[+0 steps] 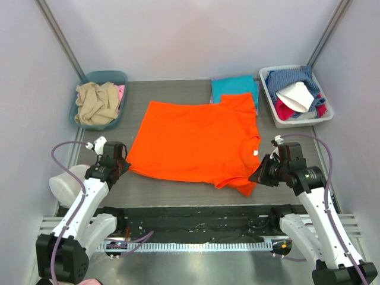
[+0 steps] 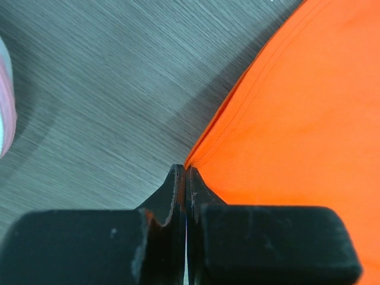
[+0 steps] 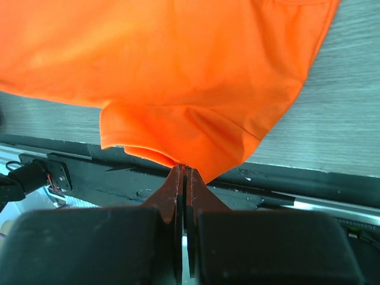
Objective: Fold and stack the t-shirts
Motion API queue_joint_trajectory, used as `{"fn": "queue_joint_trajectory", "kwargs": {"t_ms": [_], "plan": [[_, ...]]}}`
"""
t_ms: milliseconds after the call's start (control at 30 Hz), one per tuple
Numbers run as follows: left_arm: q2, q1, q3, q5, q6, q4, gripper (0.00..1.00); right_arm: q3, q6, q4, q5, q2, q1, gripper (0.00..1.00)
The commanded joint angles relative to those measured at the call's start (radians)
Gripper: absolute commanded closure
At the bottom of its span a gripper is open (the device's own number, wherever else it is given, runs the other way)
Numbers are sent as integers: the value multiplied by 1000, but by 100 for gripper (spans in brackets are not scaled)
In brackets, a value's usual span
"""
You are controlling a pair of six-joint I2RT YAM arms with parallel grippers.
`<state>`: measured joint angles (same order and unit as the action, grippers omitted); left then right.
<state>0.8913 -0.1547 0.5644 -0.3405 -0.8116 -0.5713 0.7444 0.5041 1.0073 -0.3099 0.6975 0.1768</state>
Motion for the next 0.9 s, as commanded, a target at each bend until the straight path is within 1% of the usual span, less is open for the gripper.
{"fn": "queue_joint_trajectory", "kwargs": {"t_ms": [0, 67, 133, 167, 233, 267, 300, 500, 733, 833, 867], "plan": [[-64, 4, 5, -32, -34, -38, 100, 78, 30, -1, 48, -1, 4, 99], [-57, 4, 18, -40, -31, -4, 100, 104, 37, -25, 89, 3, 4, 99], [-17, 4, 54, -54, -20, 39, 100, 121, 47, -38, 139, 25, 4, 99], [47, 4, 74, -58, -14, 48, 100, 136, 48, -50, 155, 34, 4, 99], [116, 4, 143, -71, 6, 73, 100, 145, 57, -67, 181, 66, 6, 99], [189, 4, 163, -72, 14, 85, 100, 150, 59, -88, 196, 79, 4, 99], [221, 4, 202, -72, 18, 103, 100, 150, 62, -99, 204, 86, 3, 99], [418, 4, 305, -49, 19, 203, 100, 164, 74, -167, 248, 166, 4, 99], [599, 4, 436, -28, 35, 246, 100, 191, 62, -226, 287, 255, 3, 99], [643, 4, 480, -12, 43, 255, 100, 208, 56, -248, 305, 290, 3, 99], [667, 6, 488, -11, 46, 257, 100, 217, 54, -257, 340, 298, 3, 99]]}}
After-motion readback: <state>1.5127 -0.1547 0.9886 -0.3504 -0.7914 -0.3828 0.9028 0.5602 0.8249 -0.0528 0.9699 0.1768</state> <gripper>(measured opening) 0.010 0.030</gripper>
